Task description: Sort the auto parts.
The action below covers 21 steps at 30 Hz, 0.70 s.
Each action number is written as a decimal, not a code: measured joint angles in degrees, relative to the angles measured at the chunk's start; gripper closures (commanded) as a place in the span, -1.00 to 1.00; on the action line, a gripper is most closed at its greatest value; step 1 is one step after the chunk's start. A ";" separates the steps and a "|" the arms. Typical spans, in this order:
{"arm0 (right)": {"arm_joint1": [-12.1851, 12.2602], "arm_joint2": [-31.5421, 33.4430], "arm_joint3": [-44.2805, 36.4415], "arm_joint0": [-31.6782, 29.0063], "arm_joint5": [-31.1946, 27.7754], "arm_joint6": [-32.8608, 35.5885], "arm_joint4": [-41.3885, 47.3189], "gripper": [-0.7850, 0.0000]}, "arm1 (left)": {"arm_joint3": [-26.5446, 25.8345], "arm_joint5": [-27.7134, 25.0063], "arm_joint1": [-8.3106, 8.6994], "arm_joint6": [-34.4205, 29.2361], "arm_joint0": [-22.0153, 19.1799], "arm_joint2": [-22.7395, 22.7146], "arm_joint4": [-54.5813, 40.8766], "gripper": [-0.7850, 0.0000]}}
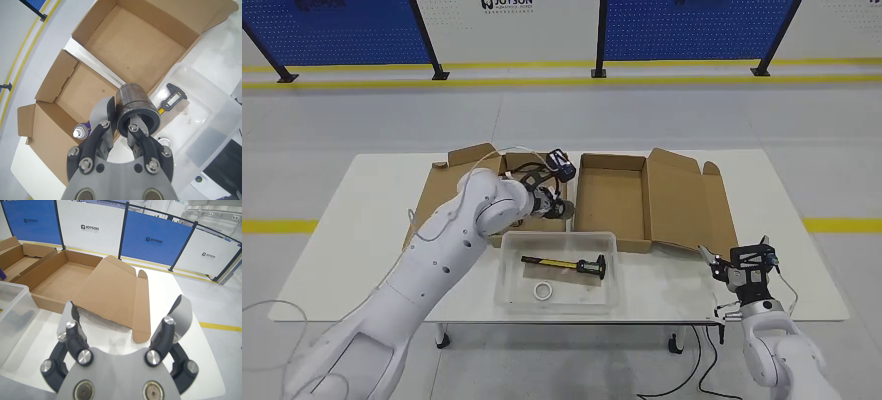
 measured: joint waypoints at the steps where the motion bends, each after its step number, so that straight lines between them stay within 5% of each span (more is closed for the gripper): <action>1: 0.00 0.00 0.00 0.00 0.00 0.00 0.00 -1.00 | 1.23 0.02 -0.35 0.09 -0.63 0.71 0.09 1.00; 21: 0.00 0.00 0.00 0.00 0.00 0.00 0.00 -1.00 | 23.95 -1.88 -8.53 2.91 -10.38 12.17 0.58 1.00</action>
